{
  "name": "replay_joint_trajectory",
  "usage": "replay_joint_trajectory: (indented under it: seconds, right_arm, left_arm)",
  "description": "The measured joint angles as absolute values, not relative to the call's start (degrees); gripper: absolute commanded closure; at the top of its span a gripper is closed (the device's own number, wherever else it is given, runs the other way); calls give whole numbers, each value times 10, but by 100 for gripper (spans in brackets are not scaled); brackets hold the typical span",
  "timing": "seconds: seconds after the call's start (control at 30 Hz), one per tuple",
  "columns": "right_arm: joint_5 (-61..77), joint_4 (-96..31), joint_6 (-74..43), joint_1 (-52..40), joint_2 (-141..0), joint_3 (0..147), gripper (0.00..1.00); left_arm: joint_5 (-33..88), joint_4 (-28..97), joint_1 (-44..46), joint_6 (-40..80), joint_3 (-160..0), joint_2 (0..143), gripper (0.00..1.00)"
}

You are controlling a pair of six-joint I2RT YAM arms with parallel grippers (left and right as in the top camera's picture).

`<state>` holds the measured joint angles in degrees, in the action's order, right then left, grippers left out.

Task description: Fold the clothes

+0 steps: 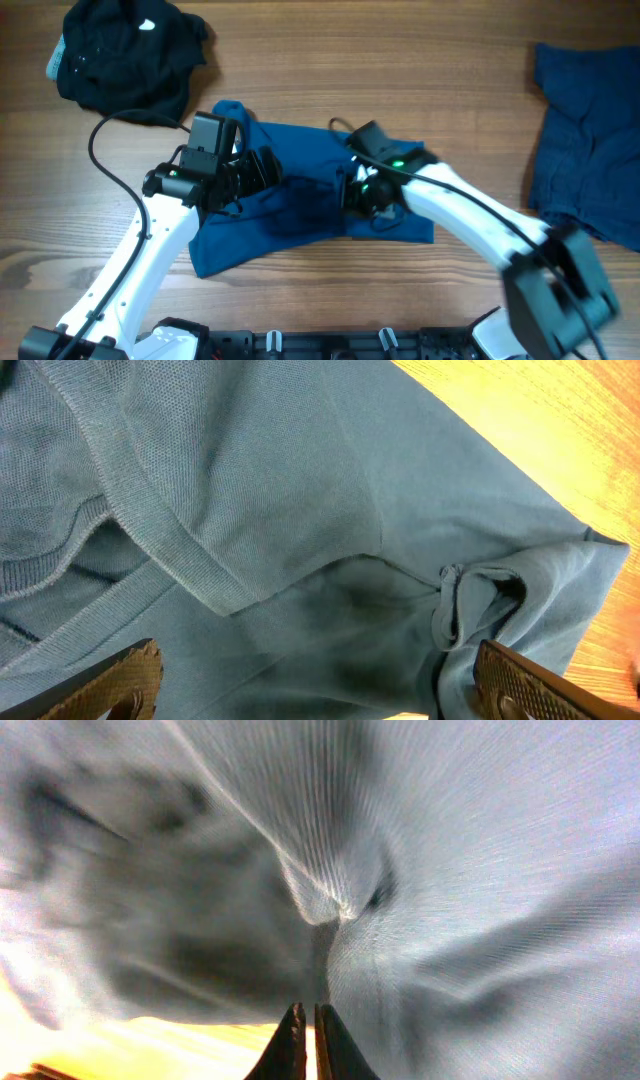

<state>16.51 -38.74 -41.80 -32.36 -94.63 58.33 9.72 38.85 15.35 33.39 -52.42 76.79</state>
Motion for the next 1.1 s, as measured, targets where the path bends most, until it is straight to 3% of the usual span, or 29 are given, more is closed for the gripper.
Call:
replay_joint_trajectory:
  seconds: [0.27, 0.7, 1.1]
  right_arm:
    - [147, -342, -403, -201, -878, 605, 93]
    - [198, -276, -402, -206, -1040, 605, 96]
    - [242, -165, -436, -273, -1062, 605, 96]
  left_arm:
    - [79, 392, 148, 330, -524, 768, 0]
    - [73, 408, 143, 330, -524, 768, 0]
    - [73, 408, 143, 330, -524, 768, 0]
